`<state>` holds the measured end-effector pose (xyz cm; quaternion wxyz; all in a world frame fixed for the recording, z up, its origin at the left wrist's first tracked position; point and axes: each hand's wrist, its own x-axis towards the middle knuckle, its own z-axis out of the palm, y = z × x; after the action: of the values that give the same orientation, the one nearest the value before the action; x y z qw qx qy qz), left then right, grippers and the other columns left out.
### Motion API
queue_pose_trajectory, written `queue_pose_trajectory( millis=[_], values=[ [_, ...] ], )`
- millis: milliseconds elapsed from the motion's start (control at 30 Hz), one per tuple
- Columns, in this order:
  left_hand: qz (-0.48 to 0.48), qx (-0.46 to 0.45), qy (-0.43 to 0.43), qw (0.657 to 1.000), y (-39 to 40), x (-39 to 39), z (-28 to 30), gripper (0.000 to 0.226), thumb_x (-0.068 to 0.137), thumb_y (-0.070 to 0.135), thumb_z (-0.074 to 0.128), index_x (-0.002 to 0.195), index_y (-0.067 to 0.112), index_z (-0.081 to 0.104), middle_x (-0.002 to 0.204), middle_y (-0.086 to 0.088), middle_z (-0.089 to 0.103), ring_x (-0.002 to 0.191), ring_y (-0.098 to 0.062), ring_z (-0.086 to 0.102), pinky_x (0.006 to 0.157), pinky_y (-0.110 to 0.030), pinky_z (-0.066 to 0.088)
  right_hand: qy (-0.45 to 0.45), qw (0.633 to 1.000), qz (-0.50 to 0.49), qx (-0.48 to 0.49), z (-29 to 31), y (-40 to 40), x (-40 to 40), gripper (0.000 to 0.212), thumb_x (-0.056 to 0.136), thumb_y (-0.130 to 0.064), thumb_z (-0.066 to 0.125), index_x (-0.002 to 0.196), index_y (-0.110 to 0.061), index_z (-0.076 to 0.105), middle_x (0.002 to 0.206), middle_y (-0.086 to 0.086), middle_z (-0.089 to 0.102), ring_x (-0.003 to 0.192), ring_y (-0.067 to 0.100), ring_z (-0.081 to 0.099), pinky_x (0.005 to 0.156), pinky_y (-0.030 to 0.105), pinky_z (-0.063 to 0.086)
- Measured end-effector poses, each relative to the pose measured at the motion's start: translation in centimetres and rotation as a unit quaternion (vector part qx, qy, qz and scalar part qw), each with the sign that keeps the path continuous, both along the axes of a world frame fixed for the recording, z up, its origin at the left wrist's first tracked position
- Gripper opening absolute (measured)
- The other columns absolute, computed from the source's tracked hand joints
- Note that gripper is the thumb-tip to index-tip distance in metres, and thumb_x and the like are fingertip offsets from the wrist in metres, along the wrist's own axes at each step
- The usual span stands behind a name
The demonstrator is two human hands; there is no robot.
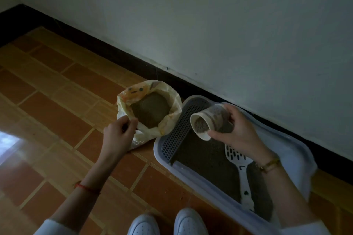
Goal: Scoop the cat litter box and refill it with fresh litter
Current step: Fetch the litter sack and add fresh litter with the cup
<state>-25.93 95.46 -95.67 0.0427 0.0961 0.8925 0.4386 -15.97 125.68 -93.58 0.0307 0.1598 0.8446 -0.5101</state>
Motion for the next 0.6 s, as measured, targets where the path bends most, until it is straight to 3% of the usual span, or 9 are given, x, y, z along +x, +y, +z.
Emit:
queue_pose_trajectory(
  millis=[100, 133, 200, 333, 500, 600],
  values=[
    [0.005, -0.004, 0.000, 1.000, 0.0, 0.0, -0.1, 0.034, 0.095, 0.028, 0.050, 0.078, 0.002, 0.062, 0.066, -0.021, 0.060, 0.061, -0.041, 0.056, 0.056, -0.050, 0.048, 0.027, 1.000, -0.004, 0.008, 0.3, 0.7, 1.3, 0.077, 0.068, -0.023, 0.083, 0.124, -0.052, 0.039, 0.123, -0.019, 0.045, 0.109, -0.009, 0.048, 0.069, 0.003, 0.048],
    [0.005, -0.003, -0.001, 1.000, 0.0, 0.0, -0.1, 0.033, 0.096, 0.027, 0.050, 0.079, 0.001, 0.062, 0.067, -0.021, 0.060, 0.062, -0.042, 0.057, 0.056, -0.051, 0.049, 0.041, 0.999, -0.007, 0.025, 0.4, 0.8, 1.5, 0.079, 0.067, -0.018, 0.083, 0.116, -0.060, 0.036, 0.118, -0.027, 0.041, 0.106, -0.016, 0.045, 0.067, 0.000, 0.046],
    [0.005, -0.005, -0.003, 1.000, 0.0, 0.1, 0.0, 0.034, 0.096, 0.027, 0.049, 0.078, 0.001, 0.062, 0.067, -0.022, 0.060, 0.061, -0.042, 0.056, 0.055, -0.048, 0.048, 0.053, 0.995, -0.007, 0.081, 0.6, 0.8, 1.9, 0.086, 0.066, -0.019, 0.084, 0.113, -0.066, 0.030, 0.117, -0.031, 0.036, 0.108, -0.015, 0.042, 0.073, 0.004, 0.047],
    [0.008, -0.003, -0.005, 1.000, 0.0, 0.1, 0.1, 0.037, 0.096, 0.029, 0.050, 0.072, 0.003, 0.059, 0.064, -0.022, 0.058, 0.058, -0.041, 0.054, 0.051, -0.041, 0.043, 0.039, 0.980, -0.008, 0.193, 0.3, 0.6, 1.9, 0.104, 0.067, -0.024, 0.084, 0.147, -0.027, 0.018, 0.144, -0.003, 0.029, 0.132, 0.011, 0.032, 0.104, 0.027, 0.039],
    [0.010, 0.000, -0.002, 1.000, 0.0, 0.2, 0.2, 0.034, 0.096, 0.027, 0.051, 0.070, 0.006, 0.060, 0.061, -0.020, 0.058, 0.055, -0.040, 0.053, 0.050, -0.039, 0.042, 0.067, 0.935, 0.009, 0.349, 0.5, -0.1, 1.3, 0.107, 0.070, -0.021, 0.081, 0.150, -0.021, 0.010, 0.150, 0.002, 0.019, 0.139, 0.017, 0.025, 0.111, 0.033, 0.028],
    [0.011, 0.004, -0.001, 1.000, -0.1, 0.2, 0.1, 0.033, 0.095, 0.027, 0.051, 0.070, 0.008, 0.060, 0.060, -0.019, 0.058, 0.049, -0.032, 0.050, 0.049, -0.038, 0.041, 0.072, 0.926, -0.005, 0.371, 0.8, -0.3, 0.6, 0.107, 0.069, -0.022, 0.081, 0.150, -0.018, 0.011, 0.150, 0.006, 0.022, 0.139, 0.020, 0.026, 0.112, 0.036, 0.030]
  ],
)
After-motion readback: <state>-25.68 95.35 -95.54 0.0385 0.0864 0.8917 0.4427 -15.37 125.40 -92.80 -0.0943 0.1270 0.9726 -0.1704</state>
